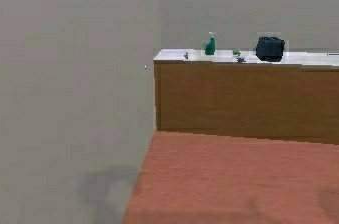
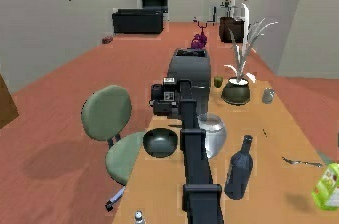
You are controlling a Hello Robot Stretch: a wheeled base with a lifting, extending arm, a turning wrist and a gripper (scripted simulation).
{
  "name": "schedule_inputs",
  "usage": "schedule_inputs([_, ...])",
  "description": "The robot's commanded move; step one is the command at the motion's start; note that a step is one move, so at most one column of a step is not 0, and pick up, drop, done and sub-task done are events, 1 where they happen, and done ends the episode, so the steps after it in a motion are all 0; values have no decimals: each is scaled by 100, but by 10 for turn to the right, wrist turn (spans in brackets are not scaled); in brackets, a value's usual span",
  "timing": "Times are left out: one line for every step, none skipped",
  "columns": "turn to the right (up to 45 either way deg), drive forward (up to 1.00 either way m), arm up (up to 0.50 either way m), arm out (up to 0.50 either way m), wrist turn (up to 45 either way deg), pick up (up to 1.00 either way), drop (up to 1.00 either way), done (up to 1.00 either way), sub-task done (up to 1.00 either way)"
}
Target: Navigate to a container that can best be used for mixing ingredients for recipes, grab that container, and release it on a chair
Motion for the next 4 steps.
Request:
schedule_inputs([0,0,-30,0,0,0,0,0,0])
schedule_inputs([0,0,0,0,0,100,0,0,0])
schedule_inputs([0,0,10,0,0,0,0,0,0])
schedule_inputs([0,0,32,0,0,0,0,0,0])
